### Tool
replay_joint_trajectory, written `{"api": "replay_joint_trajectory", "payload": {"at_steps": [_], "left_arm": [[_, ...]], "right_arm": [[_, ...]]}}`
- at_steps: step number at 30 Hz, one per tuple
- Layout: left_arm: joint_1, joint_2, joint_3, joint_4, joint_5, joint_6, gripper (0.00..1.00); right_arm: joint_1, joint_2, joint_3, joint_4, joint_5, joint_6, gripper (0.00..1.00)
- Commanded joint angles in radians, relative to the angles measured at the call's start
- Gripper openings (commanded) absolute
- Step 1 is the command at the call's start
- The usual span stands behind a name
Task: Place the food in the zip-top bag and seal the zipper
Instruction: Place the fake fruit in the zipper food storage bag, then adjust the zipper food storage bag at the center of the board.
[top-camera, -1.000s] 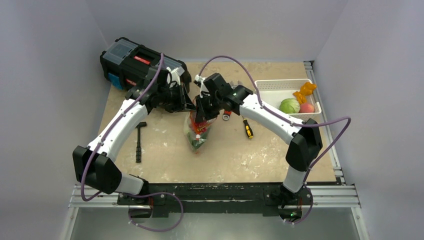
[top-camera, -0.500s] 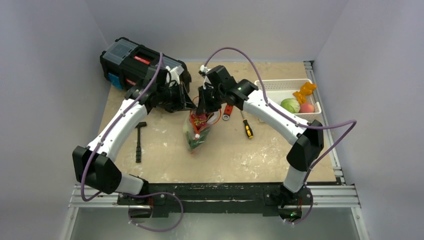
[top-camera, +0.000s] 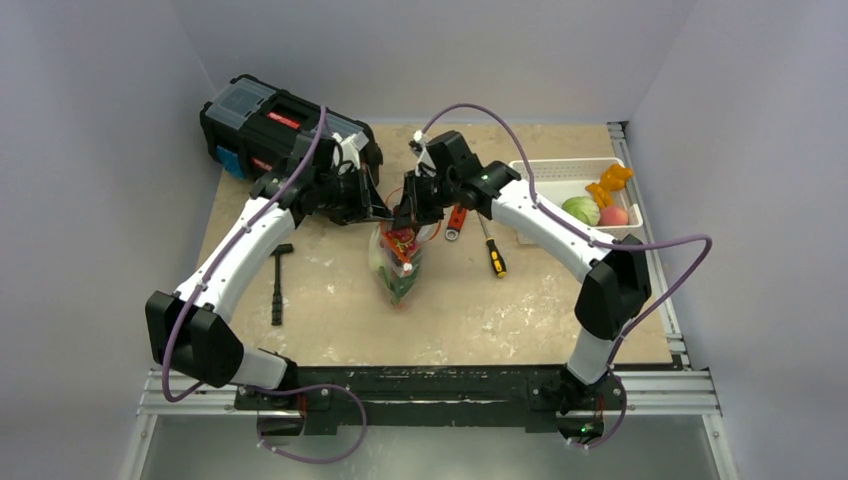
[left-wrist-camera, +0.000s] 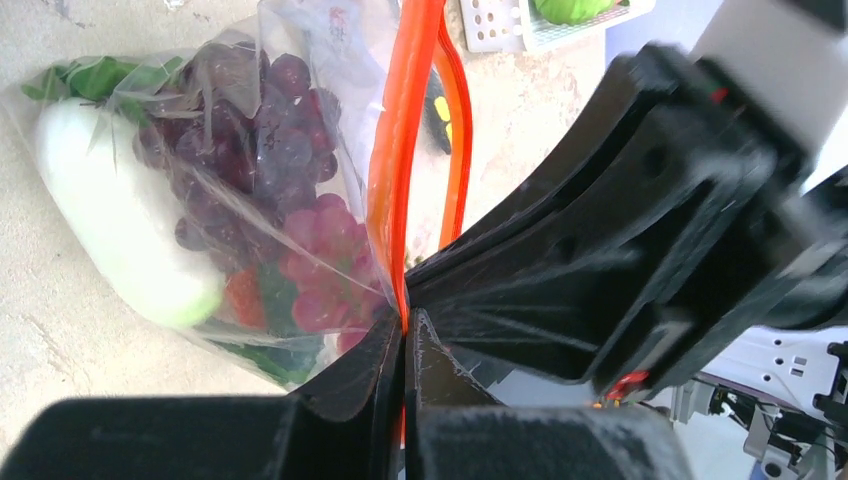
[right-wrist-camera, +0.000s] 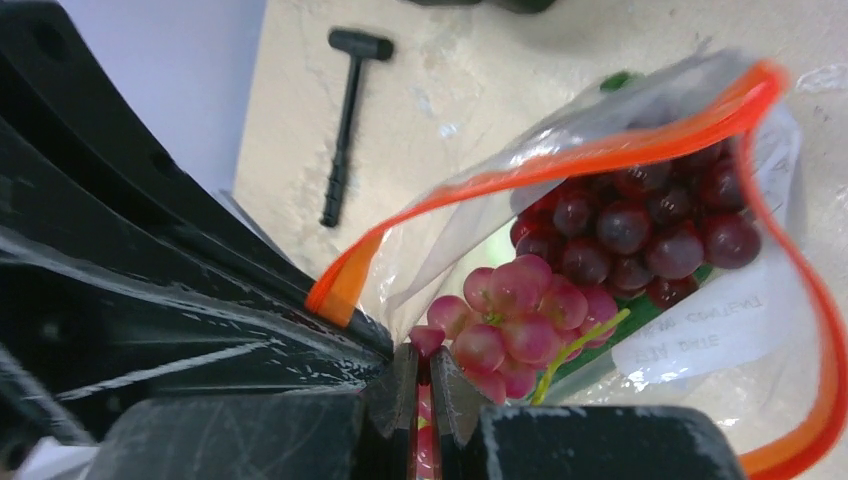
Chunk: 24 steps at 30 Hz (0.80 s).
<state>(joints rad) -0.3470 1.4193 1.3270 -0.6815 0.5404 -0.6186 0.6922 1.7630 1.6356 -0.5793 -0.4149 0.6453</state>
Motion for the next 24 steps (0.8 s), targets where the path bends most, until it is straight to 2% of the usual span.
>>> {"api": "replay_joint_trajectory", "payload": {"at_steps": [1, 5, 8, 11, 13, 19, 22, 24], "left_arm": [[-0.001, -0.012, 0.016, 0.033, 0.031, -0.006, 0.00], [-0.001, -0.012, 0.015, 0.032, 0.030, -0.007, 0.00], [0.000, -0.013, 0.014, 0.032, 0.025, -0.006, 0.00], [0.000, -0.011, 0.014, 0.032, 0.023, -0.006, 0.00], [0.000, -0.010, 0.014, 0.030, 0.023, -0.004, 0.00], [0.000, -0.007, 0.014, 0.028, 0.016, -0.004, 0.00], [0.000, -0.008, 0.014, 0.029, 0.017, -0.004, 0.00], [0.000, -0.008, 0.015, 0.029, 0.020, -0.004, 0.00]], "right_arm": [[0.076, 0.017, -0.017, -0.063, 0.027, -0.122, 0.00], [0.087, -0.007, -0.052, -0.095, 0.046, -0.162, 0.02], [0.084, -0.026, -0.014, -0.127, 0.048, -0.174, 0.21], [0.084, -0.060, 0.026, -0.137, 0.129, -0.145, 0.44], [0.078, -0.074, 0.054, -0.155, 0.183, -0.136, 0.53], [0.049, -0.167, 0.060, -0.249, 0.404, -0.104, 0.61], [0.031, -0.254, -0.018, -0.252, 0.491, -0.029, 0.65], [0.013, -0.317, -0.119, -0.206, 0.493, 0.036, 0.68]]}}
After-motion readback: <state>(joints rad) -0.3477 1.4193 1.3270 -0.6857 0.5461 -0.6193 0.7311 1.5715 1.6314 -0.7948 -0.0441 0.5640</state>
